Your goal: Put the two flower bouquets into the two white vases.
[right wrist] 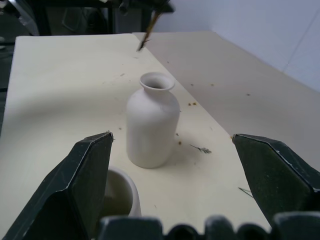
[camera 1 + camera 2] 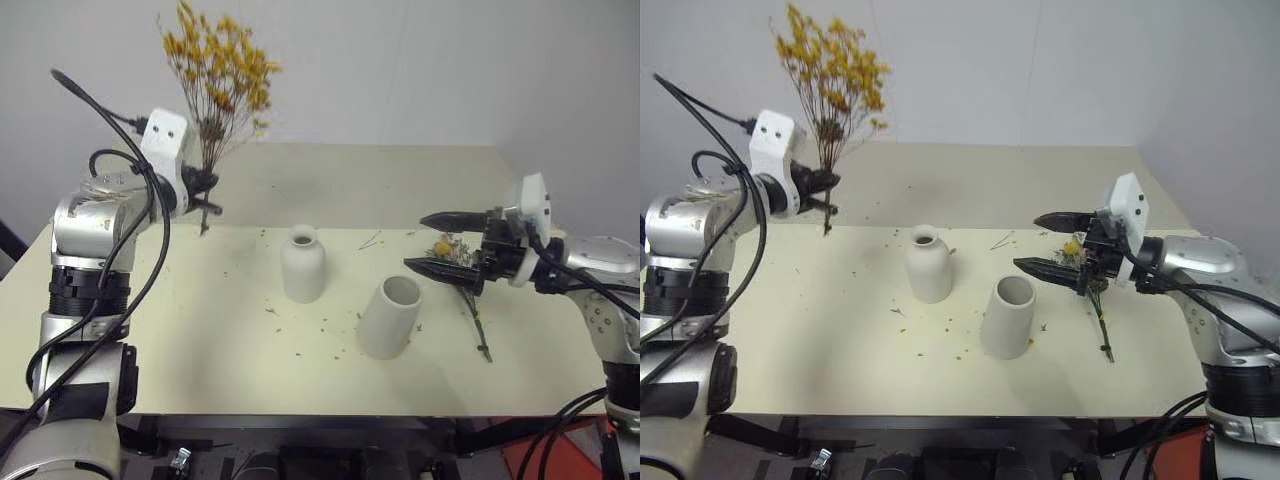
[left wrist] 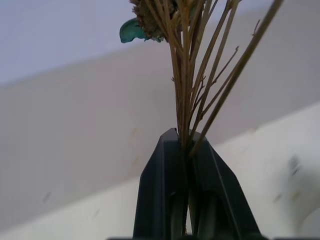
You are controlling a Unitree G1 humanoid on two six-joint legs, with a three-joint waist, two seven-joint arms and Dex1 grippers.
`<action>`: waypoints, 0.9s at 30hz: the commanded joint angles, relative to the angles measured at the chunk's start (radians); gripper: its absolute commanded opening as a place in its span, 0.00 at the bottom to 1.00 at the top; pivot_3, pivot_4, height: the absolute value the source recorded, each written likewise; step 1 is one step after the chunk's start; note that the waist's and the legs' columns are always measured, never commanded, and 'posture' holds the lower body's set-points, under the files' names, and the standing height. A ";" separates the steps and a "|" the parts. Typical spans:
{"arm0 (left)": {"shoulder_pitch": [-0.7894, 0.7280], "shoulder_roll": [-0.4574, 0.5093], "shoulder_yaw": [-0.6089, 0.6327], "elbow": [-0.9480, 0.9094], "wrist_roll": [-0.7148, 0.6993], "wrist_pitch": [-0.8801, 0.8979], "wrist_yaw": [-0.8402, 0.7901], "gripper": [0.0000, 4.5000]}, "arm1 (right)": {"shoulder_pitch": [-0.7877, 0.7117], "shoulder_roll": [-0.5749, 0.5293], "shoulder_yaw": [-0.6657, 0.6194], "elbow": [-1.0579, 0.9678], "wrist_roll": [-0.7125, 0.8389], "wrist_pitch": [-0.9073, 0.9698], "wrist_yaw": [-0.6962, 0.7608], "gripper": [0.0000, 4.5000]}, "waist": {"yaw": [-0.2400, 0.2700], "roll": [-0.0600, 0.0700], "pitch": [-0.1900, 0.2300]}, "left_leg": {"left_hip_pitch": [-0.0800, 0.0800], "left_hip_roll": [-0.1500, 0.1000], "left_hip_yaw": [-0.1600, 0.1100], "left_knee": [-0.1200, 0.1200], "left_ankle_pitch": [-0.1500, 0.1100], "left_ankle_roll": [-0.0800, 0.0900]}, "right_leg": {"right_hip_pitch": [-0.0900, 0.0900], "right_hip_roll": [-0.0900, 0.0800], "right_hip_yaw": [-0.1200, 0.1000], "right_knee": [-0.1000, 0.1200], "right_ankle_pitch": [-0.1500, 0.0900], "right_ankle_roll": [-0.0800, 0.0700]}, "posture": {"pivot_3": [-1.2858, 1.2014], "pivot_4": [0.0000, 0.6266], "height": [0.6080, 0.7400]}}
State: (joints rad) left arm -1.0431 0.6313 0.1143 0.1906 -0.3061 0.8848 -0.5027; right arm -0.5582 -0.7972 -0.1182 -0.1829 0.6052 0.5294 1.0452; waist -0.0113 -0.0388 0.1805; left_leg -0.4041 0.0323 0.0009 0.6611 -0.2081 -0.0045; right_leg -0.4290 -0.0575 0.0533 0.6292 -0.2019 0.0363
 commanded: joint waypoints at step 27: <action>0.043 -0.091 0.025 -0.161 -0.296 -0.107 -0.402 0.00 | -0.011 0.064 -0.010 -0.052 -0.010 -0.035 -0.042 1.00 | -0.018 0.000 0.000 | 0.000 0.000 0.000 0.000 0.000 0.000 | 0.000 0.000 0.001 0.000 0.002 -0.001 | 0.52 0.24 1.00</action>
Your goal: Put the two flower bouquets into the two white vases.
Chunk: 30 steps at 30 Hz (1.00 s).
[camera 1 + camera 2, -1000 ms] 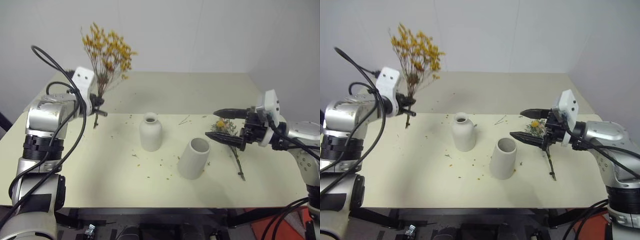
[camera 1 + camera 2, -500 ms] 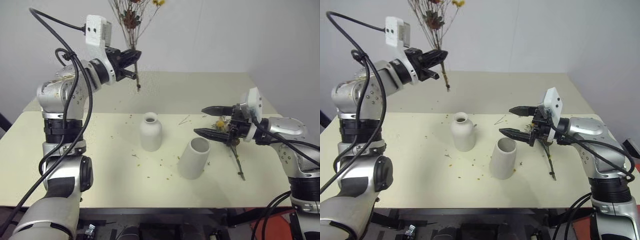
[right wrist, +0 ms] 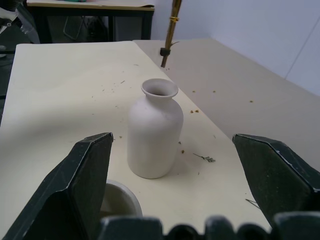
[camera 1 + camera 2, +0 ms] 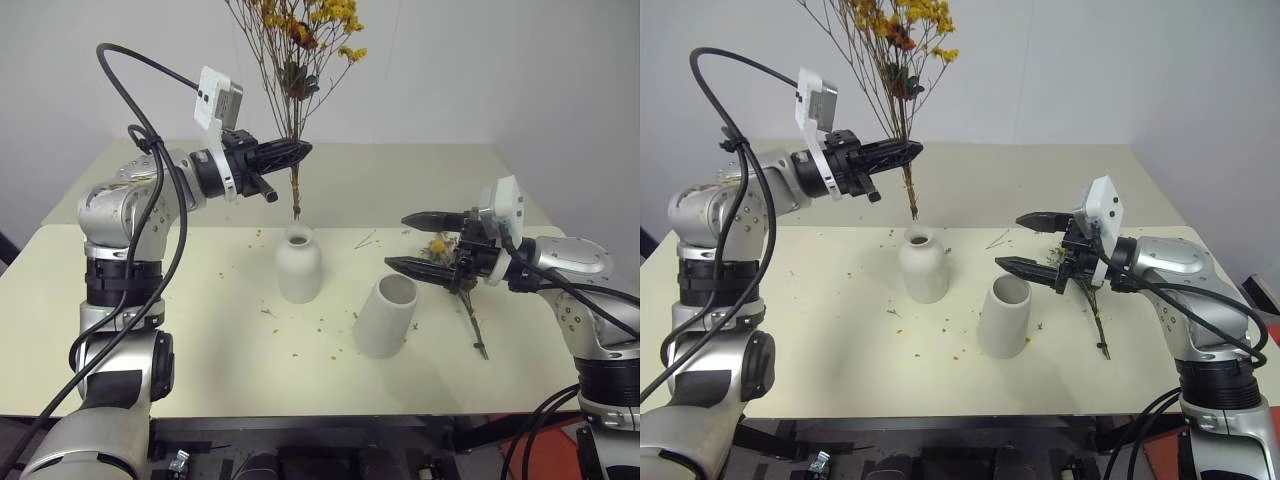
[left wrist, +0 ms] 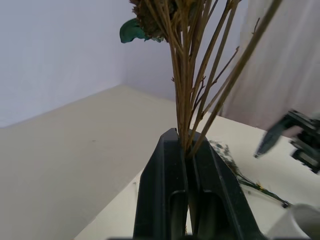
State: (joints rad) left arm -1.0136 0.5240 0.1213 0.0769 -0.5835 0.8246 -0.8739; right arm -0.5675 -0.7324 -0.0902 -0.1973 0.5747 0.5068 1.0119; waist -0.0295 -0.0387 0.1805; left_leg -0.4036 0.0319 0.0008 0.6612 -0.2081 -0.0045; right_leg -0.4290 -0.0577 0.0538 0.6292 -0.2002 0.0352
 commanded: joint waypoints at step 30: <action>0.190 -0.058 -0.026 0.018 0.090 -0.300 0.007 0.00 | 0.019 -0.008 -0.044 -0.060 0.053 -0.010 -0.018 1.00 | 0.010 0.000 0.000 | 0.000 0.000 0.000 0.000 0.000 0.000 | 0.000 0.000 0.000 0.000 -0.001 0.001 | 0.52 0.24 1.00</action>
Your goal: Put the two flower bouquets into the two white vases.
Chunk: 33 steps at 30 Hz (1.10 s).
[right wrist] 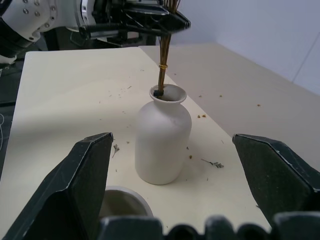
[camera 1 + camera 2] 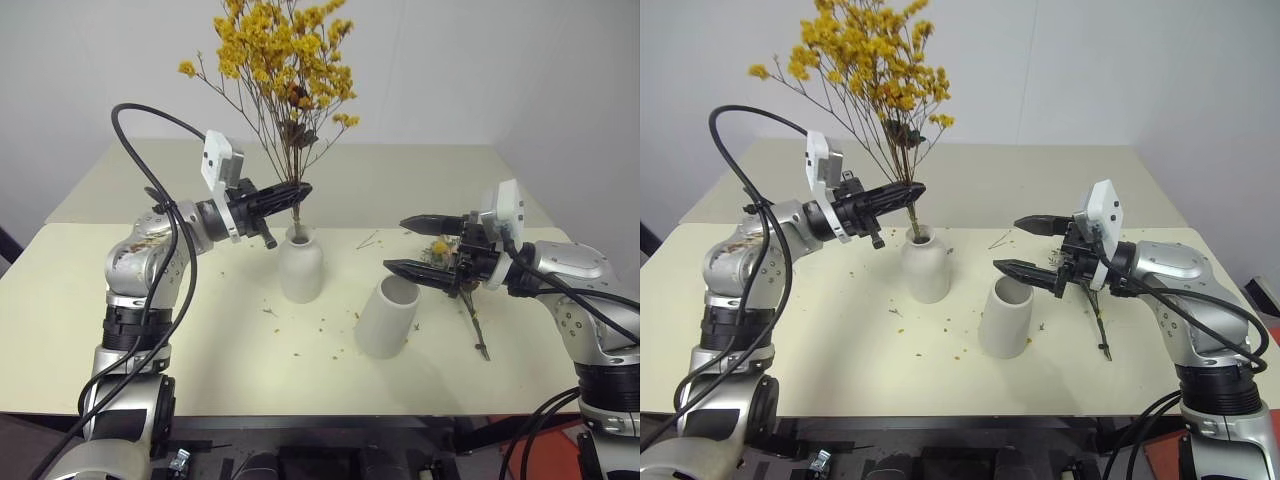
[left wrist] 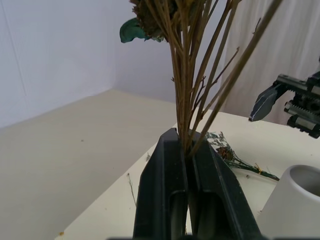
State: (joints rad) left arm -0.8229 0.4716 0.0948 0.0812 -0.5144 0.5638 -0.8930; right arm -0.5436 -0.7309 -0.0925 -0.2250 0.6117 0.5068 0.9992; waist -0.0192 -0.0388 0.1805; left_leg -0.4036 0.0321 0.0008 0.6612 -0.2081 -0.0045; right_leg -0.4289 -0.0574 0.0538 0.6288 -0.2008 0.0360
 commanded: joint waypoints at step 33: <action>0.234 0.185 0.062 -0.294 -0.056 0.132 0.029 0.99 | 0.032 -0.030 -0.072 -0.062 0.033 0.009 -0.019 1.00 | -0.006 0.000 0.000 | 0.000 0.001 0.000 0.000 0.000 0.000 | 0.000 0.000 0.000 0.000 -0.003 0.004 | 0.52 0.24 1.00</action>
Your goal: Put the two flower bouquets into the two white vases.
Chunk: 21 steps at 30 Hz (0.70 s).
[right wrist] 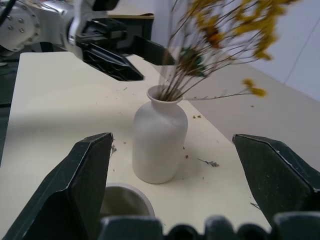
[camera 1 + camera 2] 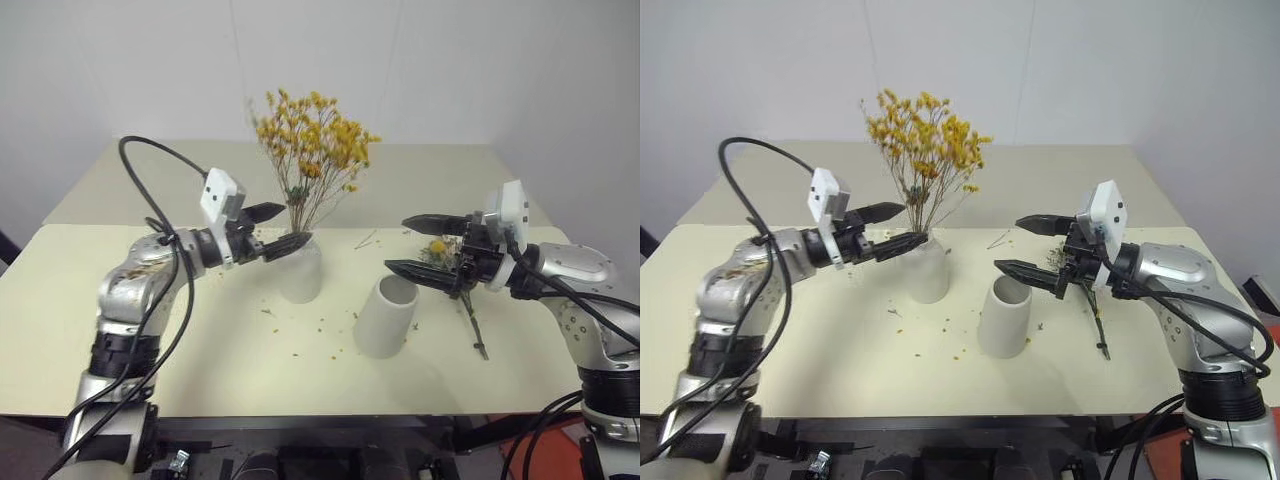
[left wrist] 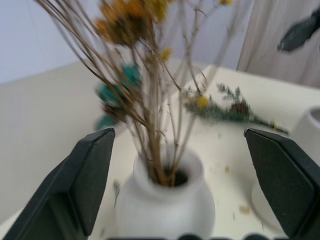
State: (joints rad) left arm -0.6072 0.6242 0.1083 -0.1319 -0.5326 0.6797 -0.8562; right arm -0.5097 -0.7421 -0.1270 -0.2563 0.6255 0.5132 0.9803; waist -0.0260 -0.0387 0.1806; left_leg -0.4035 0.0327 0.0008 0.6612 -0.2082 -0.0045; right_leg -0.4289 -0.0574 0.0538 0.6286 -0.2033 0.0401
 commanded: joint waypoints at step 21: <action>0.036 0.090 -0.032 -0.178 -0.198 -0.035 -0.301 0.99 | 0.062 -0.125 -0.157 -0.017 -0.027 0.088 -0.159 1.00 | 0.013 0.000 0.000 | 0.000 0.000 0.000 0.000 0.000 0.000 | 0.000 0.000 0.000 -0.001 -0.001 0.000 | 0.52 0.24 1.00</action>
State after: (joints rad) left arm -0.5320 0.7201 0.0865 -0.3130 -0.7154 0.6750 -1.1326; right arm -0.4214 -0.8437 -0.2315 -0.2675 0.6078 0.5809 0.8589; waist -0.0134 -0.0388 0.1806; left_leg -0.4037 0.0326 0.0011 0.6612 -0.2082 -0.0045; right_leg -0.4285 -0.0575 0.0534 0.6277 -0.2039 0.0397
